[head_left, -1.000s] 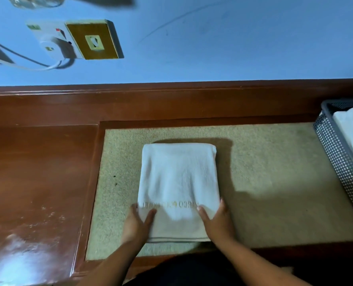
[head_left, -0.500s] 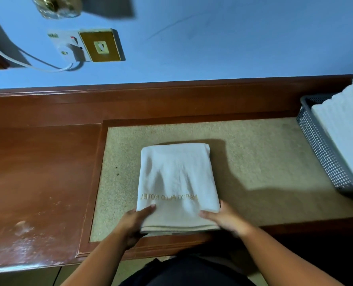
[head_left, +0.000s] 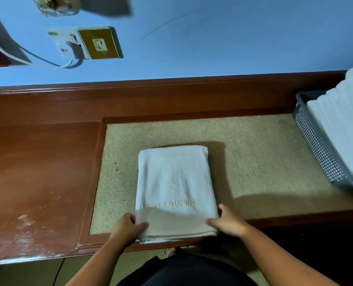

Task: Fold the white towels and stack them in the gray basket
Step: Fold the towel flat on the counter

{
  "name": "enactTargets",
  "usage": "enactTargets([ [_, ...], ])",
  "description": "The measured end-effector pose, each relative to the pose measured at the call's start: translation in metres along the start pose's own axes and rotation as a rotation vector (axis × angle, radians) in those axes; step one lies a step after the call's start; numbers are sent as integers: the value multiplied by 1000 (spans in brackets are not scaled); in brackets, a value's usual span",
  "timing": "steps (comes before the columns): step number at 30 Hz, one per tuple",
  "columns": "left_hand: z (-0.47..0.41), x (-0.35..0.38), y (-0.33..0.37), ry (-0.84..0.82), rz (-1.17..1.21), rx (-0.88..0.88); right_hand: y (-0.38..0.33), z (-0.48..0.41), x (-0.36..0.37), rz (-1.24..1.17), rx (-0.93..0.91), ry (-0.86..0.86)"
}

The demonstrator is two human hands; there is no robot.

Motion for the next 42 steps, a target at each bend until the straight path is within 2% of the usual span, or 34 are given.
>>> enactTargets([
  [3,-2,-6,8,99,80,36,-7,-8,-4,-19,-66,91],
  [7,-9,-10,18,97,314,55,-13,-21,-8,-153,-79,132],
  [10,-17,-11,22,69,386,44,-20,-26,-8,-221,-55,123],
  [14,-22,-4,28,-8,345,31,-23,-33,-8,-266,-29,121],
  [23,-31,-7,41,-42,494,71,-34,-49,-10,-422,-45,162],
  [27,-31,-13,50,-22,556,78,-39,-55,-11,-404,-52,163],
  [35,-46,-17,66,-118,635,165,-57,-63,-19,-334,-80,193],
  [42,-47,-21,70,-110,697,220,-61,-62,-19,-398,-106,224],
])
Point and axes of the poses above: each hand's wrist, its own z-axis away from the middle knuckle, its own x-axis out of the palm, y = z × x, the point moved 5 cm from there along -z, towards the middle knuckle, and after that the axes turned 11 degrees about -y, right-handed, at the moved point
